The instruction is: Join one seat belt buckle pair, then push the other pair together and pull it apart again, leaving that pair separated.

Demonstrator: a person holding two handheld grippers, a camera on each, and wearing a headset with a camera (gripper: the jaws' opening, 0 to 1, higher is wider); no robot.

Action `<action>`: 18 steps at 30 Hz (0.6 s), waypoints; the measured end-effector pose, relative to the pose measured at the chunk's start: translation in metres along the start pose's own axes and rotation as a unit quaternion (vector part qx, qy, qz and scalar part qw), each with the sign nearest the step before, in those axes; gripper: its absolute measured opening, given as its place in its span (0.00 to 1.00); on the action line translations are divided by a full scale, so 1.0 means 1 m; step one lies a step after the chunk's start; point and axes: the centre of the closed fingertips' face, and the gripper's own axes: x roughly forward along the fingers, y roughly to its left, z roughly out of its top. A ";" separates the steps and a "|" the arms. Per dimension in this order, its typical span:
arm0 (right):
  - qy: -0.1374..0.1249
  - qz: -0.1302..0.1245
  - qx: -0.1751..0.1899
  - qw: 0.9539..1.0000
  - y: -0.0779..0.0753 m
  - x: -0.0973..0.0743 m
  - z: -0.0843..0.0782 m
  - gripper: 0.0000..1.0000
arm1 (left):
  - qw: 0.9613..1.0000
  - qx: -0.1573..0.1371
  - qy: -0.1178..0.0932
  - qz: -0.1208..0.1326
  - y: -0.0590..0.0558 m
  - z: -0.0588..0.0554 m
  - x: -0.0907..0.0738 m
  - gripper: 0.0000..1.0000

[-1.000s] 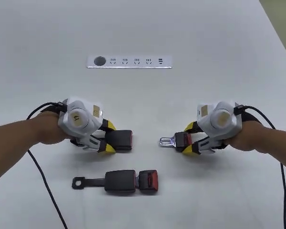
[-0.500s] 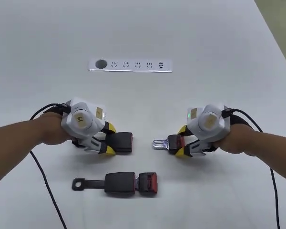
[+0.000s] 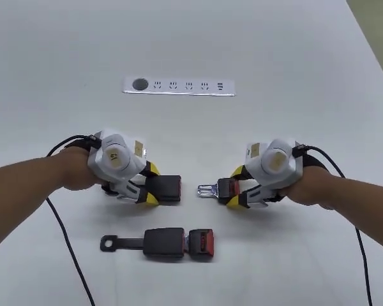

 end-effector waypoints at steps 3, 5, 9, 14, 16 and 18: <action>-0.004 -0.001 0.001 1.000 0.000 0.002 0.003 0.34 | 1.000 0.000 0.000 0.000 -0.001 0.001 0.000 0.34; -0.006 -0.002 -0.001 1.000 0.001 0.003 0.005 0.34 | 1.000 0.000 0.000 0.000 -0.001 0.001 0.000 0.34; -0.009 -0.004 -0.004 1.000 0.003 0.007 0.010 0.34 | 1.000 0.000 0.000 0.000 0.000 0.000 0.000 0.34; -0.015 -0.008 0.001 1.000 0.001 0.013 0.017 0.34 | 1.000 -0.001 0.001 0.000 0.000 0.000 0.001 0.34; -0.017 -0.010 0.002 1.000 0.002 0.015 0.019 0.34 | 1.000 -0.001 0.001 0.000 0.001 -0.002 0.001 0.34; -0.019 -0.010 0.003 1.000 0.003 0.016 0.022 0.34 | 1.000 -0.001 0.001 0.000 0.001 -0.002 0.001 0.34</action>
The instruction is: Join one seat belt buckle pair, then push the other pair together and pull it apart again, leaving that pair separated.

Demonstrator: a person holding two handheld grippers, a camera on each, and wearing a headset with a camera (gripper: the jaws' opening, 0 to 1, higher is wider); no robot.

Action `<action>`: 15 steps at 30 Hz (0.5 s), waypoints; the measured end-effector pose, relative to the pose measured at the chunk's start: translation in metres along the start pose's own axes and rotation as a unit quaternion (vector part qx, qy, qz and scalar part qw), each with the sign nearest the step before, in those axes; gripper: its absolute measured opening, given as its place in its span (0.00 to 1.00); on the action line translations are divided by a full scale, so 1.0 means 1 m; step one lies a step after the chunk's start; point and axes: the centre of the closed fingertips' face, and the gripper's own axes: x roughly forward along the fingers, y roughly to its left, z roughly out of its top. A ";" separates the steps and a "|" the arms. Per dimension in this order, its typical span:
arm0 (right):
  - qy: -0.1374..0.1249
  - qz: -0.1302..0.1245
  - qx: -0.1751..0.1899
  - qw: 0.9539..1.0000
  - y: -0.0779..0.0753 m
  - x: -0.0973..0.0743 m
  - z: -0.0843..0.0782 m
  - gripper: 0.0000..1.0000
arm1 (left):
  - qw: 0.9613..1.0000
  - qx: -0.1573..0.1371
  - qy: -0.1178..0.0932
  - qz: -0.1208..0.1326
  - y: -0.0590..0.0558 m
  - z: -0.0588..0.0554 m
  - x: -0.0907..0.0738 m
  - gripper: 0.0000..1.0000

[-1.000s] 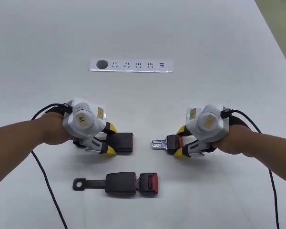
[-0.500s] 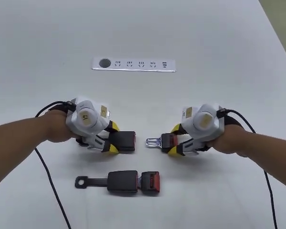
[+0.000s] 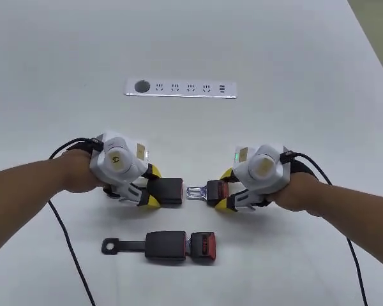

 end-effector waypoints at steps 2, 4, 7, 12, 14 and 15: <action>-0.001 0.001 -0.001 1.000 0.000 0.001 0.002 0.34 | 1.000 0.000 0.000 0.000 0.000 0.000 0.000 0.34; -0.001 0.002 -0.001 1.000 0.000 0.003 0.003 0.34 | 1.000 0.000 0.001 0.000 -0.001 0.001 0.000 0.34; -0.003 0.003 -0.002 1.000 0.001 0.005 0.006 0.34 | 1.000 0.001 0.002 0.000 -0.002 0.004 -0.001 0.34; -0.007 0.007 -0.005 1.000 0.004 0.010 0.013 0.34 | 1.000 0.002 0.004 0.000 -0.002 0.004 -0.001 0.34; -0.008 0.009 -0.008 1.000 0.004 0.013 0.015 0.34 | 1.000 0.002 0.004 0.000 -0.001 0.004 0.000 0.34; -0.010 0.010 -0.007 1.000 0.004 0.014 0.016 0.34 | 1.000 0.001 0.004 0.000 -0.001 0.003 0.000 0.34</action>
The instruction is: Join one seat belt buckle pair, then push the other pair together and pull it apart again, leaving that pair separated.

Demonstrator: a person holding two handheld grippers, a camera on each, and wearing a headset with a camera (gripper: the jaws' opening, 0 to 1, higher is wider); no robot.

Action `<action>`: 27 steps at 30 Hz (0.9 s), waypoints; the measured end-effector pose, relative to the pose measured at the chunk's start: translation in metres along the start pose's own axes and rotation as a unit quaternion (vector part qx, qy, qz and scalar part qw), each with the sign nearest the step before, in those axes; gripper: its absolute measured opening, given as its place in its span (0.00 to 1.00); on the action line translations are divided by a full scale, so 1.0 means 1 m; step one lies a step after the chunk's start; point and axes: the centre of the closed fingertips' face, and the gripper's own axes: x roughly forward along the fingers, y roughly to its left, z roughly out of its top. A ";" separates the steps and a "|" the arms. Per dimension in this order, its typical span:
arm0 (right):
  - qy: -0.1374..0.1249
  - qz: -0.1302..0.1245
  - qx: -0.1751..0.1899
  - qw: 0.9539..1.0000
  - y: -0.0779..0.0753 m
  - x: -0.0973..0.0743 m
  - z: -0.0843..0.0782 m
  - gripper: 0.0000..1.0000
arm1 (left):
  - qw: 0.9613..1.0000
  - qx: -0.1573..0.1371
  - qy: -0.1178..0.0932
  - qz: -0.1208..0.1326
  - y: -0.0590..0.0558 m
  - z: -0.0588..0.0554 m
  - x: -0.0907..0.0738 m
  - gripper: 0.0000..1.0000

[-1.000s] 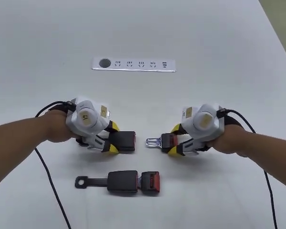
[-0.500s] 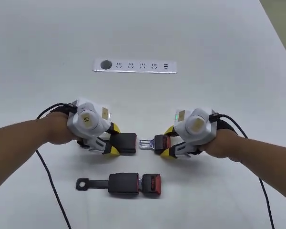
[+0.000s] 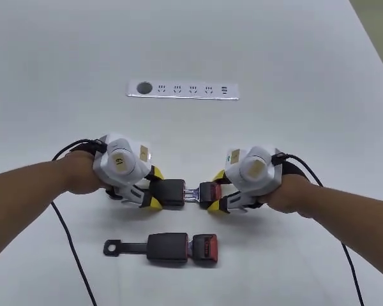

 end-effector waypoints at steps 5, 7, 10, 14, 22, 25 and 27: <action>-0.005 0.001 -0.011 1.000 0.003 0.004 0.004 0.34 | 1.000 -0.001 0.000 0.000 0.000 0.000 0.000 0.34; -0.007 0.002 -0.006 1.000 0.002 0.004 0.004 0.34 | 1.000 -0.001 -0.001 0.000 -0.001 0.001 0.000 0.34; -0.012 0.002 -0.008 1.000 0.002 0.005 0.004 0.33 | 1.000 0.000 0.001 -0.002 -0.001 0.001 0.000 0.33; -0.021 0.000 -0.011 1.000 0.004 0.004 0.004 0.32 | 1.000 0.004 0.002 -0.004 0.000 -0.001 0.001 0.33; -0.051 0.004 -0.003 0.999 0.004 0.009 0.013 0.31 | 1.000 0.012 0.006 -0.011 -0.002 0.001 0.001 0.33; -0.051 -0.002 -0.007 0.999 0.008 0.017 0.021 0.31 | 1.000 0.018 0.012 -0.015 -0.002 0.000 0.001 0.33; -0.054 -0.001 -0.003 0.999 0.009 0.016 0.019 0.31 | 1.000 0.014 0.007 -0.015 -0.001 -0.001 0.001 0.33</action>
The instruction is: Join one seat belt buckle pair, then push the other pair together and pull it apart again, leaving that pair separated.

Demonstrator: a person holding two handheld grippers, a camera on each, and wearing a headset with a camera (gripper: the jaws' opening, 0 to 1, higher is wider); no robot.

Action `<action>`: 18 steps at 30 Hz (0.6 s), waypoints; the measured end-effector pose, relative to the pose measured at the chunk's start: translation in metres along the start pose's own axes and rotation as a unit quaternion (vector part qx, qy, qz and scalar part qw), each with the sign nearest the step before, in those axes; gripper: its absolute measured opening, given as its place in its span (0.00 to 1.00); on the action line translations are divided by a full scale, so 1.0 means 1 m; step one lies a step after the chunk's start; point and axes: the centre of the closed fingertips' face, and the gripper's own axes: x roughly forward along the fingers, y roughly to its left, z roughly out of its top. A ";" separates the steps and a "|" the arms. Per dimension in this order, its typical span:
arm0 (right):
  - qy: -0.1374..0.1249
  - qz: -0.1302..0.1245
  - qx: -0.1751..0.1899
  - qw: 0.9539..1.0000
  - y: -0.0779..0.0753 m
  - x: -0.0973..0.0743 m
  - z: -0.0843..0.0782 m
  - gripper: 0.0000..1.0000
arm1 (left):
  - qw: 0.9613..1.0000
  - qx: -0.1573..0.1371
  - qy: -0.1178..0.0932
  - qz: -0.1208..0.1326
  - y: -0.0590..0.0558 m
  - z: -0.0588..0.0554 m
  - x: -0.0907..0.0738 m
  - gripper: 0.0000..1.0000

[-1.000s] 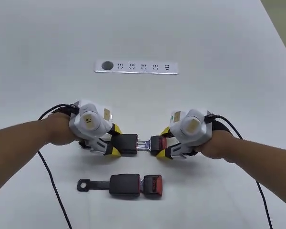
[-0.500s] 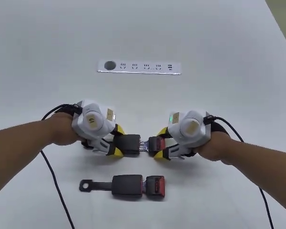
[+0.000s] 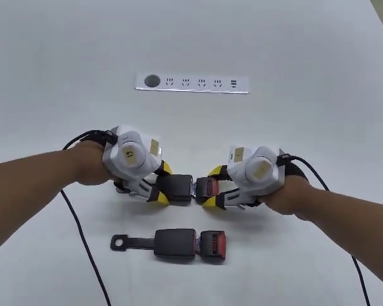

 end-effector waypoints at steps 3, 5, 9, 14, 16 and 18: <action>0.002 -0.005 0.002 1.000 0.001 0.001 0.002 0.30 | 1.000 -0.003 0.000 0.001 0.001 -0.001 0.000 0.33; 0.000 -0.008 0.013 1.000 0.001 0.000 0.002 0.30 | 1.000 -0.003 0.001 0.001 0.001 0.000 0.000 0.32; 0.000 -0.009 0.013 1.000 0.002 0.000 0.004 0.30 | 1.000 -0.005 0.002 0.000 0.000 0.001 0.000 0.32; 0.002 -0.008 0.012 1.000 -0.001 0.002 0.003 0.30 | 1.000 -0.004 0.004 0.000 0.000 0.000 0.000 0.33; 0.002 -0.007 0.010 1.000 -0.001 0.002 0.003 0.30 | 1.000 -0.004 0.004 -0.001 0.000 0.000 0.000 0.33; 0.002 -0.006 0.007 1.000 -0.001 0.001 0.003 0.31 | 1.000 -0.003 0.005 -0.001 0.000 0.000 0.001 0.33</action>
